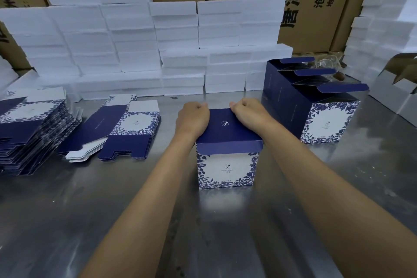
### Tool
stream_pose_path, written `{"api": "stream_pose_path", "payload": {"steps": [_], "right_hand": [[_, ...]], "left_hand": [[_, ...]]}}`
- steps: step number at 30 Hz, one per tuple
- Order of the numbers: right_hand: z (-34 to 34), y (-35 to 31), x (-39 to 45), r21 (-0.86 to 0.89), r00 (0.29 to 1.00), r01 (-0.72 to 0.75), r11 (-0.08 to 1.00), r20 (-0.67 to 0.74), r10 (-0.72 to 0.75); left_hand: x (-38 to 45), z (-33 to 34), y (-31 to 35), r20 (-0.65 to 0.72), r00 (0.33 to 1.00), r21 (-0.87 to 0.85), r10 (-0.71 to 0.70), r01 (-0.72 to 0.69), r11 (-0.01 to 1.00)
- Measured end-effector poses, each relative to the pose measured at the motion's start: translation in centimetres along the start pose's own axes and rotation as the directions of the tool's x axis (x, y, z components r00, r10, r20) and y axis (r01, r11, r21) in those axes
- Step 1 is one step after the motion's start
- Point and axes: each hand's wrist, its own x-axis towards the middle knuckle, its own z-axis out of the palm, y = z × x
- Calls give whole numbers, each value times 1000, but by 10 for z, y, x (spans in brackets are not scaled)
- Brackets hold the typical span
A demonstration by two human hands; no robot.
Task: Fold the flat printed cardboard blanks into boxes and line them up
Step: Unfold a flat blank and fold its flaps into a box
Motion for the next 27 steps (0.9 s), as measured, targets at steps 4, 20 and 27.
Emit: {"api": "stream_pose_path", "payload": {"steps": [4,20,27], "right_hand": [[3,3,3,29,999,2,1000,-52,-1],[-7,38,-84,100,902,429,898,7,-432],[-6,40,-81,158,900,426,891,22,-435]], "left_hand": [[0,0,-1,4,1000,-29,-3,3,1000],[8,5,3,-30,999,-12,27,-28,1000],[-17,1,-1,23,954,-114,298,-293,949]]}}
